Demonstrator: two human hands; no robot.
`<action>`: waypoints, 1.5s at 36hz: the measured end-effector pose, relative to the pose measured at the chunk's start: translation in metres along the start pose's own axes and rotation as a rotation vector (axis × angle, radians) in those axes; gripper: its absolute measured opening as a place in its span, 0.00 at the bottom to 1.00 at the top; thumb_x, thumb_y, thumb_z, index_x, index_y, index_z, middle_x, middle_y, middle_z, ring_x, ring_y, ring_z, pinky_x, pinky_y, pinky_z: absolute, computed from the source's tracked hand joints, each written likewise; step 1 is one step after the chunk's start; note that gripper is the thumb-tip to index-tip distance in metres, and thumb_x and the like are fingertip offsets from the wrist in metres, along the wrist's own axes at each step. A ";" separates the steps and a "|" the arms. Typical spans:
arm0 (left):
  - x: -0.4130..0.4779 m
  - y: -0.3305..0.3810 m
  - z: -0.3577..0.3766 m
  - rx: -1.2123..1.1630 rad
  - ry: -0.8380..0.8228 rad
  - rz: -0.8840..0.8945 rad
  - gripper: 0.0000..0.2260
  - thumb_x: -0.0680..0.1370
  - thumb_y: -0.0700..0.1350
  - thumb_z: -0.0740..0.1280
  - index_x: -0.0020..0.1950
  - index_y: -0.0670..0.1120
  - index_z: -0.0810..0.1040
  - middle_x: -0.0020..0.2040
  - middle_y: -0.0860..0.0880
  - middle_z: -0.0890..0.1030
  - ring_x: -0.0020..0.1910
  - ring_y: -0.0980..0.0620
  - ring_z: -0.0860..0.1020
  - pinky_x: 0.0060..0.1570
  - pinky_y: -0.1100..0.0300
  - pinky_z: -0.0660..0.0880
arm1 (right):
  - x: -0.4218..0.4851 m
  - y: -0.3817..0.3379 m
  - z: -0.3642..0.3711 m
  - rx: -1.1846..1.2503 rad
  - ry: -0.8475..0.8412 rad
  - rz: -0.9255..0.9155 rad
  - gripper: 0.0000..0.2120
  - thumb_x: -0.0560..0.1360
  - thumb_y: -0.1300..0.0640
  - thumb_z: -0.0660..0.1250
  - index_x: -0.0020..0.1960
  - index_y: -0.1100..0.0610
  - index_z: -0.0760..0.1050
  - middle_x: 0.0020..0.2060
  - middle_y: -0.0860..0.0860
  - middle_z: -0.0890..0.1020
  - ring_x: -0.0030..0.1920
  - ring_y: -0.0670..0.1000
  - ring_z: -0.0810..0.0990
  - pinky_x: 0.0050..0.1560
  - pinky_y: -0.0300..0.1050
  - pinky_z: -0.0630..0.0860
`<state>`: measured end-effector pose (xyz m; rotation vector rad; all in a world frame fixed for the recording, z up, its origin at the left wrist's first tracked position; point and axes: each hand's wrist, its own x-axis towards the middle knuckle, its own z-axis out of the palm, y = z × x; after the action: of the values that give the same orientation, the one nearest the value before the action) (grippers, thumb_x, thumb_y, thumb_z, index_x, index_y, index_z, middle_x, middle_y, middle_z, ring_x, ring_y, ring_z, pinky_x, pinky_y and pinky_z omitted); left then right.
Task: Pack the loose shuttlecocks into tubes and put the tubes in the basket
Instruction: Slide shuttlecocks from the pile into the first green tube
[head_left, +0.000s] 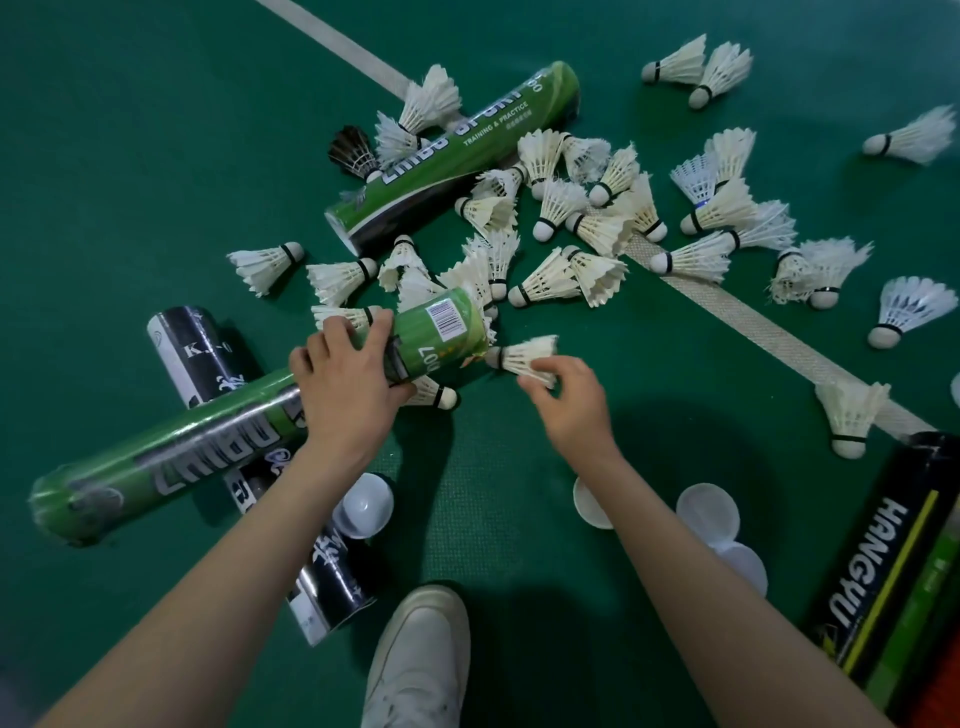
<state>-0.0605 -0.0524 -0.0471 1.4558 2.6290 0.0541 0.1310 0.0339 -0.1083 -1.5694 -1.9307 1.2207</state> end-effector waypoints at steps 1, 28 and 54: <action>-0.002 0.001 0.000 0.001 0.000 0.008 0.35 0.70 0.56 0.73 0.73 0.52 0.63 0.59 0.40 0.67 0.58 0.39 0.67 0.61 0.47 0.59 | -0.004 0.005 -0.007 0.063 0.077 0.017 0.10 0.75 0.57 0.69 0.54 0.60 0.78 0.51 0.53 0.78 0.51 0.50 0.76 0.51 0.34 0.69; -0.066 0.086 -0.016 -0.047 0.075 0.367 0.35 0.66 0.54 0.77 0.71 0.50 0.69 0.56 0.41 0.71 0.55 0.40 0.71 0.57 0.46 0.64 | -0.062 -0.006 -0.089 0.692 0.220 0.054 0.11 0.83 0.54 0.54 0.64 0.51 0.67 0.49 0.43 0.77 0.42 0.33 0.78 0.44 0.29 0.72; -0.070 0.126 -0.004 0.070 -0.019 0.470 0.34 0.70 0.56 0.72 0.73 0.52 0.64 0.59 0.42 0.69 0.58 0.41 0.69 0.60 0.45 0.62 | -0.084 0.012 -0.085 0.629 0.204 0.110 0.15 0.81 0.56 0.59 0.68 0.50 0.65 0.54 0.45 0.76 0.50 0.45 0.78 0.52 0.45 0.77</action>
<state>0.0819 -0.0440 -0.0236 2.0526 2.2352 -0.0052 0.2269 -0.0101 -0.0515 -1.3950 -1.1799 1.4600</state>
